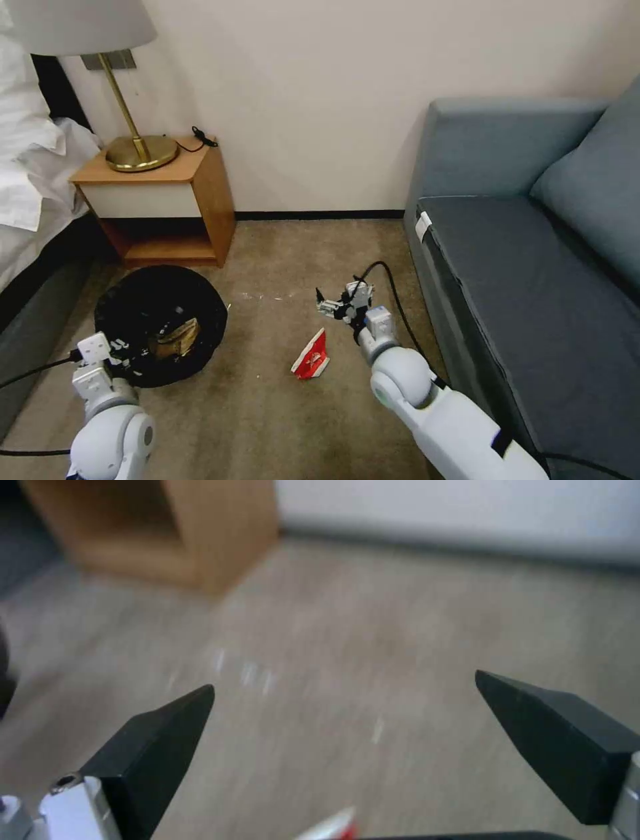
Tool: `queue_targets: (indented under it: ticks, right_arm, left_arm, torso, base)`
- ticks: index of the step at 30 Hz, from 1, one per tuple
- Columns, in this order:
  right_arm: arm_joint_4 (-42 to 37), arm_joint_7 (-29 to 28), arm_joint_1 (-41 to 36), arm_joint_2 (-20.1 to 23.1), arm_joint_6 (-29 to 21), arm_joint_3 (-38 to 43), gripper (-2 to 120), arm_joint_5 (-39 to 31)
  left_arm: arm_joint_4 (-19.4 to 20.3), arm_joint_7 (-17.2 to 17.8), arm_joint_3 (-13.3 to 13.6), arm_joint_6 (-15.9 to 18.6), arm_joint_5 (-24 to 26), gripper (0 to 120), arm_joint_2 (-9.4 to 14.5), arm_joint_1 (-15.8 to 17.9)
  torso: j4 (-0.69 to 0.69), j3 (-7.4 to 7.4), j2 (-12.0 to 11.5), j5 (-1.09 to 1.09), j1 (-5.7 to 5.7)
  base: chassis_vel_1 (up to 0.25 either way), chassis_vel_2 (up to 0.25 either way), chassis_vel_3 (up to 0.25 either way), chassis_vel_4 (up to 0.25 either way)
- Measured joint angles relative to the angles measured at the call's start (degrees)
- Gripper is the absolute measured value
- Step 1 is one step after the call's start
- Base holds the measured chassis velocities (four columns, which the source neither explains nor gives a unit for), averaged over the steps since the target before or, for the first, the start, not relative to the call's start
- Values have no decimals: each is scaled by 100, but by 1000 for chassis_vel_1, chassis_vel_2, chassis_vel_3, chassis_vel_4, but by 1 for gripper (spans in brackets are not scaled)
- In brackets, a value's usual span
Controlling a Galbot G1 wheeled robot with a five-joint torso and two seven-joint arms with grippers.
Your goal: Pick up the trash bin, then pick up the garbage on the floor and place it into the trash bin.
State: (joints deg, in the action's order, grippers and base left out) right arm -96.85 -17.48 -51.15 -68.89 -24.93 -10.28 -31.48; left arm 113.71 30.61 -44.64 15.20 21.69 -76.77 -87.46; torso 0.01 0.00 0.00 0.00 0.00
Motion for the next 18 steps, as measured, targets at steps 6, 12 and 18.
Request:
queue_targets:
  ticks: [6, 12, 18]
  right_arm:
    - [690, -382, 839, -146, -1081, -524, 100, -1737]
    - [1468, -625, 1397, -278, -1145, -1443, 100, -1946]
    - [2114, -1032, 1537, -712, -1153, -2041, 100, -2024]
  left_arm:
    - [28, 1, 11, -1, -35, 2, -43, -3]
    - [82, 2, 22, -1, -87, 2, -109, -33]
    - [82, 2, 26, -1, -102, 2, -143, 5]
  torso:
    - [-1, 0, 0, 0, 0]
    - [0, 0, 0, 0, 0]
    - [-1, 0, 0, 0, 0]
  base:
    - [0, 0, 0, 0]
    - [0, 0, 0, 0]
    - [0, 0, 0, 0]
